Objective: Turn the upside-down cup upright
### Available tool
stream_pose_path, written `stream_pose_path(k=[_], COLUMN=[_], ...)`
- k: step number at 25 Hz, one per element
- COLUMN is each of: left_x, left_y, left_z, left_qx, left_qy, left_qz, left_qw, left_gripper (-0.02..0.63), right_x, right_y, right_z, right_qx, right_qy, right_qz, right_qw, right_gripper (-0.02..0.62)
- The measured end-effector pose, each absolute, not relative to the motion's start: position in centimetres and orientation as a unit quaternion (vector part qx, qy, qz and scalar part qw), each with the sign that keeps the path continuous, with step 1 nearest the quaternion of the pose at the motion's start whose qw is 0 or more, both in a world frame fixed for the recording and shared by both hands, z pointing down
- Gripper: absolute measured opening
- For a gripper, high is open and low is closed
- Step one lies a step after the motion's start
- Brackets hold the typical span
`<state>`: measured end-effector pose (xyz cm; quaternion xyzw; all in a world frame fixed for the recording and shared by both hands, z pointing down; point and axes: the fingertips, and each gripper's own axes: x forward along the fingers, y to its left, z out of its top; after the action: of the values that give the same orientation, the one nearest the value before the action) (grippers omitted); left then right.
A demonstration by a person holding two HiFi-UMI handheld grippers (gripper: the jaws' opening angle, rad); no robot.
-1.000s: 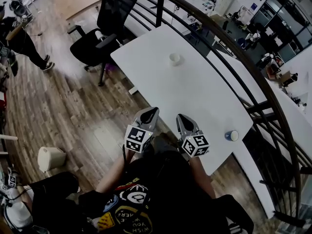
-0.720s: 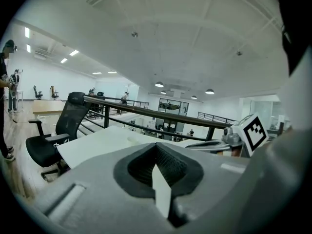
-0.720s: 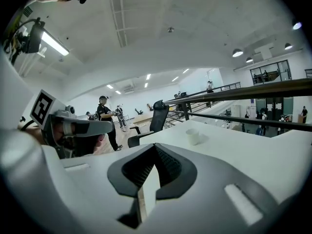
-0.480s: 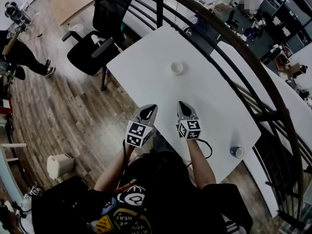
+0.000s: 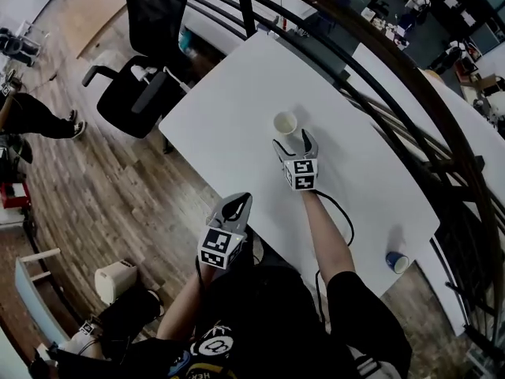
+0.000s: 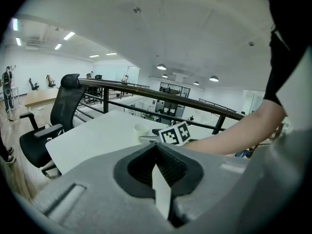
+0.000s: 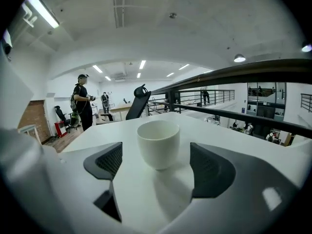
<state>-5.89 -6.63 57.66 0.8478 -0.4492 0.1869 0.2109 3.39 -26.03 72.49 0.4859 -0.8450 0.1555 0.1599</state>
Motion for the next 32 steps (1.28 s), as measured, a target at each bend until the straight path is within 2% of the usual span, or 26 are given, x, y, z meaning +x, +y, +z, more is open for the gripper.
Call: stream_pose_path(k=[1,5,7,9,11,17,20,21,23,24,26,28,29,30,32], left_x=[-6.0,-6.5,-7.3,-8.3,-8.9,-8.4,-7.5,-6.9,-5.4,-4.7,-3.5,-2.4,-1.9,-1.5,-1.1], left_y=[-6.9,-8.8,-10.0,-11.3,-12.7,-16.2,-18.6,-19.6,-21.1,-21.6,-22.0,-21.1,-20.4,-19.7,-19.0], left_z=[58.0,58.8,59.1,59.8,60.4,60.2,59.4,59.1,58.4,58.1,57.7,57.9,58.2,58.5,58.7], left_qx=[0.848,0.849,0.848,0.844,0.843,0.844,0.847,0.849,0.854,0.856,0.858,0.856,0.854,0.852,0.848], left_qy=[-0.447,-0.437,-0.435,-0.436,-0.434,-0.429,-0.415,-0.403,-0.376,-0.367,-0.352,-0.329,-0.314,-0.304,-0.302], left_qz=[0.188,0.195,0.207,0.215,0.214,0.197,0.181,0.177,0.18,0.186,0.203,0.24,0.266,0.29,0.31], left_qw=[0.216,0.224,0.219,0.225,0.237,0.254,0.28,0.291,0.31,0.313,0.315,0.319,0.317,0.311,0.305], left_gripper=[0.003,0.005,0.005,0.005,0.005,0.005,0.013,0.097,0.199,0.229,0.238,0.234,0.194,0.118,0.046], right_x=[3.2,1.7,1.5,1.2,0.9,0.4,0.2,-0.2,-1.1,-1.5,-2.3,-2.9,-3.0,-3.2,-3.1], right_y=[-27.1,-29.7,-30.5,-31.4,-32.3,-31.5,-29.0,-28.0,-25.7,-24.4,-22.0,-20.1,-19.5,-19.0,-18.3], right_z=[73.1,75.7,75.8,74.6,73.8,73.8,70.7,69.1,65.5,63.8,61.0,59.3,58.7,58.2,57.7], right_qx=[0.488,0.47,0.479,0.493,0.498,0.458,0.439,0.432,0.412,0.402,0.383,0.371,0.368,0.368,0.373], right_qy=[-0.842,-0.84,-0.828,-0.829,-0.833,-0.851,-0.866,-0.872,-0.887,-0.893,-0.902,-0.901,-0.898,-0.893,-0.88], right_qz=[0.156,0.16,0.156,0.137,0.124,0.107,0.08,0.072,0.054,0.044,0.02,-0.011,-0.029,-0.046,-0.077], right_qw=[0.165,0.22,0.245,0.226,0.207,0.232,0.226,0.217,0.202,0.197,0.2,0.223,0.239,0.255,0.283], right_gripper=[0.436,0.477,0.477,0.467,0.415,0.41,0.41,0.41,0.41,0.41,0.41,0.41,0.41,0.41,0.41])
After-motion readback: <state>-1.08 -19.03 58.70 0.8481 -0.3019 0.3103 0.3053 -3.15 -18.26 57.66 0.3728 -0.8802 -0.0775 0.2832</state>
